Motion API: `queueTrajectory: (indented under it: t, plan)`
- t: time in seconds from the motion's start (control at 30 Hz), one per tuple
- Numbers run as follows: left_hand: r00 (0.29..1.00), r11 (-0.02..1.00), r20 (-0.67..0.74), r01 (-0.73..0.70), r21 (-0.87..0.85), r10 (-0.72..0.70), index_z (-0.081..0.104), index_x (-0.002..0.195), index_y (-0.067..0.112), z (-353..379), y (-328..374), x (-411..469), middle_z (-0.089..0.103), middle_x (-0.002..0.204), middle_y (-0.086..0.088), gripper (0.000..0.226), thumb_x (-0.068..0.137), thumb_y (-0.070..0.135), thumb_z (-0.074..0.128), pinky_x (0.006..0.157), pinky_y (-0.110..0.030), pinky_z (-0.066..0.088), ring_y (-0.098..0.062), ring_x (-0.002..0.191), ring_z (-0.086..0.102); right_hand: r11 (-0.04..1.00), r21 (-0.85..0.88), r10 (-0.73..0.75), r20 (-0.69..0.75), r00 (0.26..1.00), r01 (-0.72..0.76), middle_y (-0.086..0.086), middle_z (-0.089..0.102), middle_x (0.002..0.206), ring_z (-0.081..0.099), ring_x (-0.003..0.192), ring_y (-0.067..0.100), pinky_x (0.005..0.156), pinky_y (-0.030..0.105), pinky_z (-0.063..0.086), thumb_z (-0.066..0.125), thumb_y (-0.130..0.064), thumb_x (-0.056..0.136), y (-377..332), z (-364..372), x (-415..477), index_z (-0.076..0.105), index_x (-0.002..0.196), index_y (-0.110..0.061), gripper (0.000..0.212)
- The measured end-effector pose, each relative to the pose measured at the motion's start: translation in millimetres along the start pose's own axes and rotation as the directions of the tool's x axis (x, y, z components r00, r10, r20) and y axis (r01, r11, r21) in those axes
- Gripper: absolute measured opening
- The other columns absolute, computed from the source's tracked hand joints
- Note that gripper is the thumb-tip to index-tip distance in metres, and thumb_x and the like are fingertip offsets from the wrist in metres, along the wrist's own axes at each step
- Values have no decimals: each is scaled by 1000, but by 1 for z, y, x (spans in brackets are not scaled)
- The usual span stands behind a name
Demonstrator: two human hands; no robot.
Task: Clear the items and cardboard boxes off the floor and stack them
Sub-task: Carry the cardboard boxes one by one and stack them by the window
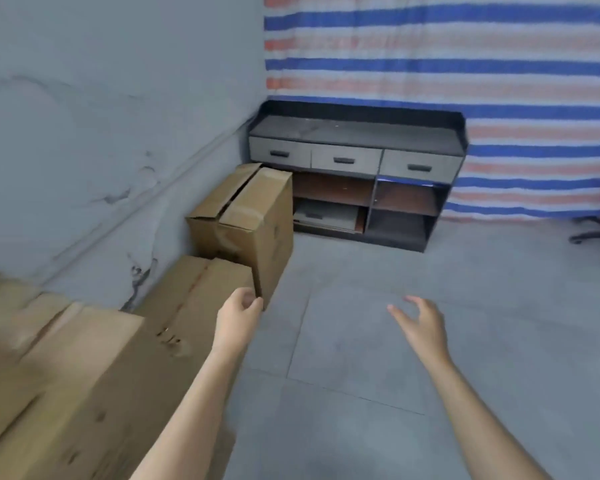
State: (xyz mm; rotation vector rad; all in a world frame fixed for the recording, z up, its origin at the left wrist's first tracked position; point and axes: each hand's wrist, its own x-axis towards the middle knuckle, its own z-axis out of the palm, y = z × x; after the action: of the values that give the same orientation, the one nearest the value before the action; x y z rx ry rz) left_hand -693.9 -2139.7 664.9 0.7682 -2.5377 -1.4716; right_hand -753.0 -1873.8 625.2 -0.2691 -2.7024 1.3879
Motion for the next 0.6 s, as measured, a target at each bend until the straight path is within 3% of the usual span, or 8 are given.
queueTrajectory:
  t: [0.13,0.27,0.33,0.43,0.6]
  plan:
    - [965,997,256,72,-24,-64,54,125,2,105,10,7,63,116,-16,35,92,13,51,85,-31,41,-29,106,58,972,56,232,-128,964,-227,24,59,118,51,117,35,103,37,34,70,-13,81,74,-44,3,64,109,6,34]
    - [875,998,481,58,15,-58,56,117,1,191,32,8,61,97,-11,27,93,10,48,65,-27,40,-25,86,57,896,154,439,-162,884,-417,16,54,126,47,121,27,102,32,34,64,-23,86,129,-74,-15,60,117,-1,38]
    - [831,998,553,41,45,-59,56,110,1,228,42,11,59,98,-13,21,94,9,46,64,-26,38,-26,85,54,834,220,545,-184,818,-506,13,52,129,47,122,26,102,33,35,63,-26,88,150,-87,-27,58,120,-5,39]
    - [761,996,645,11,89,-66,54,113,0,283,59,11,59,101,-14,23,95,10,45,75,-29,38,-26,89,54,719,327,690,-230,686,-614,11,49,132,46,122,25,100,34,37,61,-30,88,178,-107,-40,56,122,-9,41]
    - [587,988,809,-92,123,-46,56,114,2,373,102,14,61,102,-12,25,95,14,46,81,-30,39,-25,96,55,602,449,798,-352,489,-660,13,47,134,46,122,26,95,34,38,59,-31,89,207,-147,-18,53,126,-9,43]
